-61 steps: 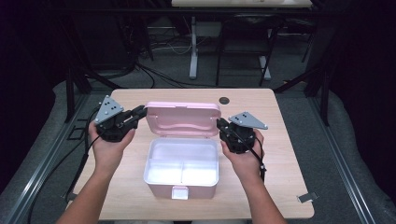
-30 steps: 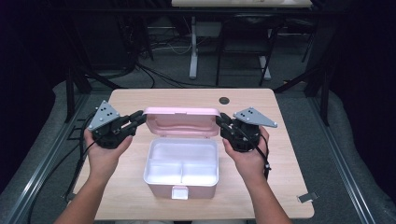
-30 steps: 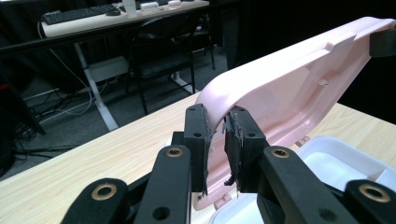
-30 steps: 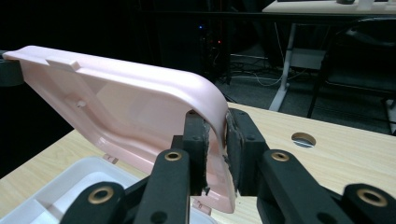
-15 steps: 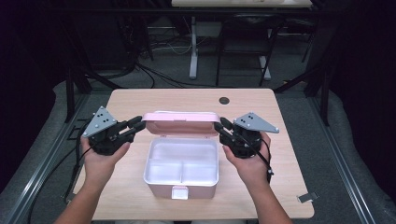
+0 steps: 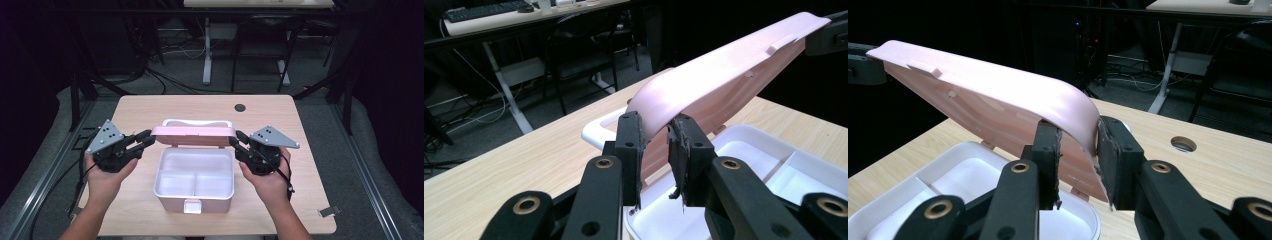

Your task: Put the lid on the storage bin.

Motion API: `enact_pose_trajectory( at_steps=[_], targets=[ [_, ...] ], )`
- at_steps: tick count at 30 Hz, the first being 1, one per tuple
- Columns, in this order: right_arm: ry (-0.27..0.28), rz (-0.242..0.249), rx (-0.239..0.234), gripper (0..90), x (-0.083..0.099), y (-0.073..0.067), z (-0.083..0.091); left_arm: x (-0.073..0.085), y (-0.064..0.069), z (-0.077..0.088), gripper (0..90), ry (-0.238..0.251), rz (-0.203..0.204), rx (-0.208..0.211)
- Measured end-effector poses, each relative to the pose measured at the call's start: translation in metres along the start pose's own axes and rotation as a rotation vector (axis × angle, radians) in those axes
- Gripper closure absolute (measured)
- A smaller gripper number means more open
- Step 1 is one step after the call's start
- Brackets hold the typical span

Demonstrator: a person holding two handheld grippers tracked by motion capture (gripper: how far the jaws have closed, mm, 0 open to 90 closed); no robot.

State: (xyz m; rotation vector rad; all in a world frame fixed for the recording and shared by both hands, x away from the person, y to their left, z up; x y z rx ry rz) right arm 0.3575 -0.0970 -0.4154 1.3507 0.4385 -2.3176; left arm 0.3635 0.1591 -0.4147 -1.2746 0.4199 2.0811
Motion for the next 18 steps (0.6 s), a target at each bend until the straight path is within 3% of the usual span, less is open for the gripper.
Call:
enact_pose_trajectory(
  at_steps=[18],
  targets=[
    [-0.003, 0.007, -0.010, 69.8, 0.0082, -0.0045, 0.0045, 0.0079, 0.0057, 0.0040, 74.1, 0.006, 0.002, 0.012]
  ],
)
Point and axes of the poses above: each handheld gripper's, and its own axes: z roughly backward along the jaws, x roughly out of its underside, y roughly to its right, the point moved 9 cm from there along -z, roughly forward along the jaws, and after that the axes turned 10 degrees about -y, right-handed, at the moved point
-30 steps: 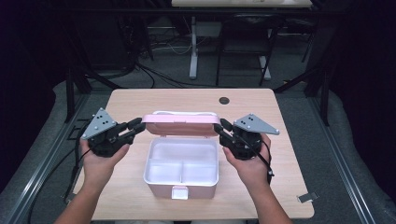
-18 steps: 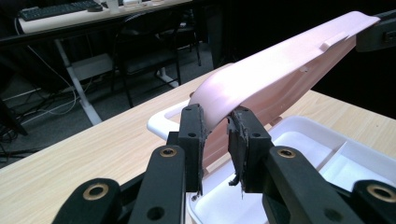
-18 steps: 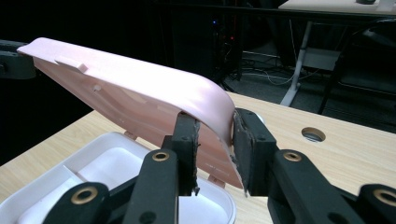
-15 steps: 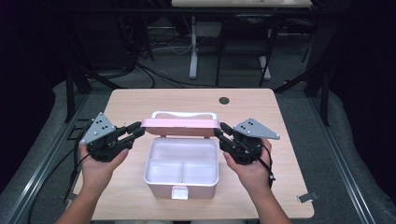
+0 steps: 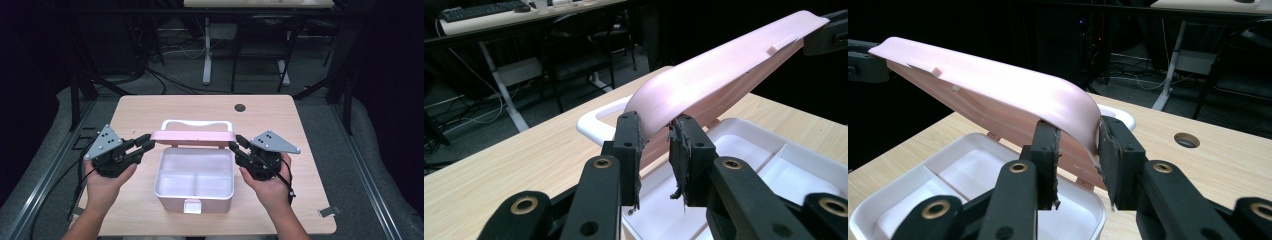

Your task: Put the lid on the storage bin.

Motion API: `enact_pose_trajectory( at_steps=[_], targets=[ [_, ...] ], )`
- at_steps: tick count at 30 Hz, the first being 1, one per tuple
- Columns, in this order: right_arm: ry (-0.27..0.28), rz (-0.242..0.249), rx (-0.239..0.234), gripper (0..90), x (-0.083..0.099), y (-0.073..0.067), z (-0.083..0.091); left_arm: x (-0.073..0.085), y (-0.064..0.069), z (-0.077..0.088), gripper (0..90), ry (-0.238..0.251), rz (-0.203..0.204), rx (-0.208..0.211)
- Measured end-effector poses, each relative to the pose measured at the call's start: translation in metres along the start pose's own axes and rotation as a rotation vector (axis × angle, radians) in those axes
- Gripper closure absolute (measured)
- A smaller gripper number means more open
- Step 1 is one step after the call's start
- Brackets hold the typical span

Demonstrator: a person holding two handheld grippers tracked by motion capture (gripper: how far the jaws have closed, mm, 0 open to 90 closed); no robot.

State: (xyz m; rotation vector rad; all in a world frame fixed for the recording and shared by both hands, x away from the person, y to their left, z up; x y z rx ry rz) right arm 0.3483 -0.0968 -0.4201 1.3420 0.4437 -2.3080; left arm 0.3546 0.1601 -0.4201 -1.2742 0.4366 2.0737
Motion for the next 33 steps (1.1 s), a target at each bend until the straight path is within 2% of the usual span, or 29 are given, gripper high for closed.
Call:
enact_pose_trajectory(
  at_steps=[5, 10, 11, 16, 22, 23, 28, 32, 33],
  targets=[
    [-0.005, 0.002, -0.003, 69.3, 0.003, -0.001, 0.002, 0.004, 0.001, 0.002, 73.5, 0.003, 0.006, 0.020],
    [-0.014, 0.008, -0.021, 67.7, 0.008, -0.004, 0.004, 0.008, 0.004, 0.005, 72.1, -0.004, 0.007, 0.043],
    [-0.020, 0.013, -0.039, 67.7, 0.009, -0.005, 0.005, 0.009, 0.005, 0.006, 71.8, 0.001, 0.009, 0.050],
    [-0.025, 0.020, -0.051, 67.9, 0.015, -0.007, 0.009, 0.015, 0.007, 0.011, 71.7, -0.005, 0.015, 0.082],
    [-0.040, 0.027, -0.078, 69.3, 0.024, -0.011, 0.014, 0.022, 0.011, 0.014, 72.3, -0.018, 0.008, 0.095],
    [-0.046, 0.031, -0.065, 69.5, 0.026, -0.010, 0.015, 0.024, 0.013, 0.015, 72.7, -0.026, 0.001, 0.096],
    [-0.048, 0.027, -0.098, 70.7, 0.033, -0.014, 0.019, 0.033, 0.018, 0.019, 72.8, -0.040, -0.004, 0.102],
    [-0.069, 0.024, -0.113, 70.7, 0.040, -0.015, 0.023, 0.042, 0.017, 0.021, 73.0, -0.044, 0.024, 0.106],
    [-0.057, 0.021, -0.126, 70.7, 0.042, -0.016, 0.022, 0.045, 0.016, 0.021, 73.1, -0.046, 0.031, 0.109]
  ],
)
Point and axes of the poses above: each handheld gripper's, and its own axes: z roughly backward along the jaws, x roughly out of its underside, y roughly to its right, the point moved 9 cm from there along -z, roughly forward along the jaws, and after that the axes turned 10 degrees about -y, right-handed, at the moved point
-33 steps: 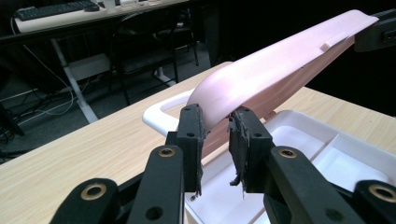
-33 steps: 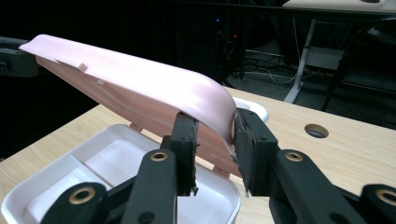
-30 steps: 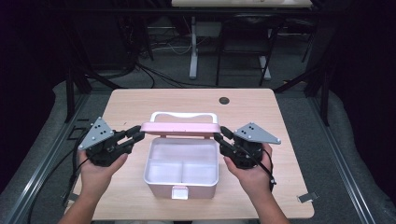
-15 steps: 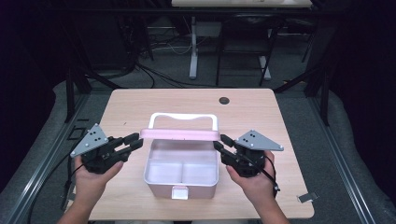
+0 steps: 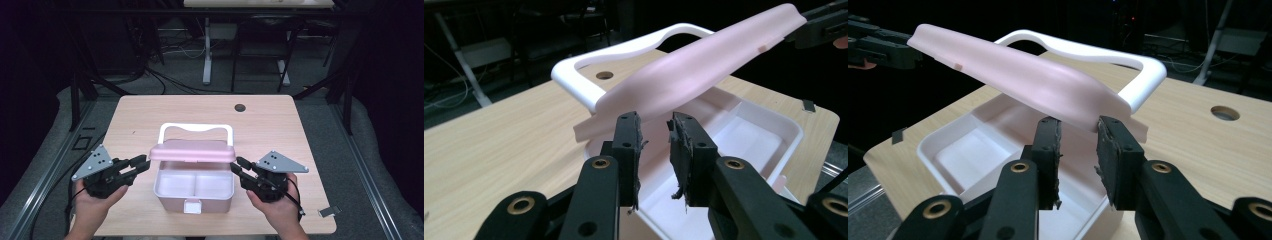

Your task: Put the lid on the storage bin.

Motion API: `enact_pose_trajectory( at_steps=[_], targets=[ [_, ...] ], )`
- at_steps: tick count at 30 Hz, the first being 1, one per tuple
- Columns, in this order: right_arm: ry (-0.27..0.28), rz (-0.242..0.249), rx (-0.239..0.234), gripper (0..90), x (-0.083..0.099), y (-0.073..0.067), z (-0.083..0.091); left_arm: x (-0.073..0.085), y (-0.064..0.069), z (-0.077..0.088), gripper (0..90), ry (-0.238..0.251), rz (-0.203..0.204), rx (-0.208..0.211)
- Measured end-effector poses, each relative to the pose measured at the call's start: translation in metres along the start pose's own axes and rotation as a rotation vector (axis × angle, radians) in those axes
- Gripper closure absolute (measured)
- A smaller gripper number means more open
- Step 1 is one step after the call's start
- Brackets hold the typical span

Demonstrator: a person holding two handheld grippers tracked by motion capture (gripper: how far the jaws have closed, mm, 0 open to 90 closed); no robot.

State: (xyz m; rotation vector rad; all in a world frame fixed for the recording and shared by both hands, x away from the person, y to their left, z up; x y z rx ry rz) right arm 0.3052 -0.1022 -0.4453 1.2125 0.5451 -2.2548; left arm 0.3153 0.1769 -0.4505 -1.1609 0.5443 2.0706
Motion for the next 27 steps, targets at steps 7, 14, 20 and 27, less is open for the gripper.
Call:
enact_pose_trajectory(
  at_steps=[7, 14, 20, 27],
  targets=[
    [-0.027, -0.010, -0.060, 71.6, 0.018, -0.004, -0.002, 0.015, 0.001, -0.003, 73.6, -0.020, 0.018, -0.003],
    [-0.050, -0.020, -0.046, 71.7, 0.030, -0.004, -0.003, 0.027, 0.005, -0.006, 73.5, -0.039, 0.011, -0.008],
    [-0.070, -0.025, -0.021, 71.7, 0.037, -0.003, -0.002, 0.034, 0.005, -0.004, 73.6, -0.046, 0.021, -0.007],
    [-0.085, -0.026, -0.033, 71.6, 0.042, -0.004, -0.001, 0.038, 0.007, 0.000, 73.6, -0.051, 0.028, 0.006]
  ],
)
Point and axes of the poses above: each handheld gripper's, and its own axes: z roughly backward along the jaws, x roughly out of its underside, y roughly to its right, the point moved 9 cm from there along -z, roughly forward along the jaws, and after that the axes turned 10 degrees about -y, right-handed, at the moved point
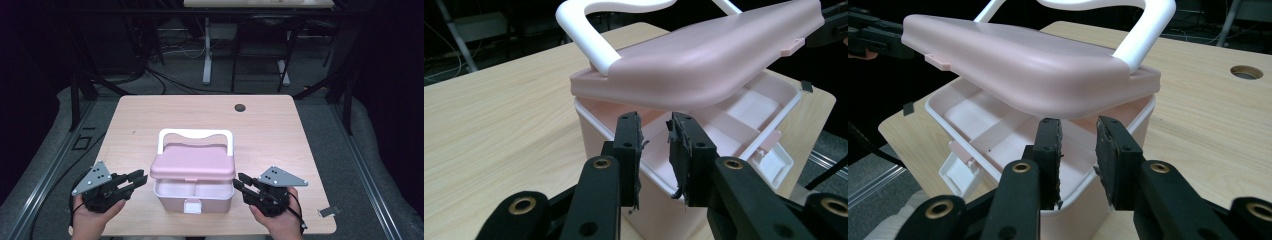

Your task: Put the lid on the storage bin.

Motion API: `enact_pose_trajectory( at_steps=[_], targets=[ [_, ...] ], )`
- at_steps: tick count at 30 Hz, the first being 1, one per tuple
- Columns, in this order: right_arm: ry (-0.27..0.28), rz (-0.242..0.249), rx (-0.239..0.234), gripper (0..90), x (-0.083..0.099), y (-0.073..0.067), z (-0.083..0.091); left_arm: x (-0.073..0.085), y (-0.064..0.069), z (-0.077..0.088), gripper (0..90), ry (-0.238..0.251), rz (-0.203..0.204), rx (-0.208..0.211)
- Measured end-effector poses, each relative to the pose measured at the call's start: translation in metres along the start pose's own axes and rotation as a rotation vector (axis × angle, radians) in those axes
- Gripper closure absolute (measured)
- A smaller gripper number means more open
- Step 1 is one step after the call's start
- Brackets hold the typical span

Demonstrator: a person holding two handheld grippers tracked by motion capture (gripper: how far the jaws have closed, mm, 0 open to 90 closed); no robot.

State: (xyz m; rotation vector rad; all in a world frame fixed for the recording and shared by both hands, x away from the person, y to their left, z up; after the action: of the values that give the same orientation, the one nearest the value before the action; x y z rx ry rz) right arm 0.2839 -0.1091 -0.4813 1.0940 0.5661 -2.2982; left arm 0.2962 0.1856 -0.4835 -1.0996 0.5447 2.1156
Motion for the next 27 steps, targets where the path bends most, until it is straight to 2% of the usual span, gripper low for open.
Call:
enact_pose_trajectory(
  at_steps=[4, 10, 13, 16, 27],
  targets=[
    [-0.012, 0.001, 0.011, 71.4, 0.004, 0.000, 0.000, 0.002, -0.002, 0.001, 73.6, -0.013, -0.008, -0.013],
    [-0.025, -0.009, 0.017, 71.3, 0.008, 0.004, 0.002, 0.003, -0.004, 0.000, 73.2, -0.009, 0.002, -0.013],
    [-0.020, -0.018, 0.035, 71.1, 0.009, 0.008, 0.002, 0.006, -0.006, -0.002, 72.5, -0.017, 0.006, -0.013],
    [-0.010, -0.036, 0.020, 70.8, 0.008, 0.010, 0.003, 0.007, -0.007, -0.003, 71.1, -0.021, 0.014, -0.015],
    [-0.016, -0.031, 0.032, 69.2, 0.007, 0.013, -0.002, 0.009, -0.014, -0.005, 65.3, -0.031, 0.029, -0.033]
  ],
)
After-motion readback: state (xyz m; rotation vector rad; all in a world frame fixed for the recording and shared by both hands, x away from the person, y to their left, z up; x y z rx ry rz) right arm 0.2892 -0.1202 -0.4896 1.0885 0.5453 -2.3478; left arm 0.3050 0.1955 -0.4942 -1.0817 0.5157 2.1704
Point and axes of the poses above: each handheld gripper's, and its own axes: z roughly backward along the jaws, x roughly out of its underside, y roughly to its right, the point moved 9 cm from there along -z, roughly forward along the jaws, and after that the axes turned 10 degrees about -y, right-handed, at the moved point
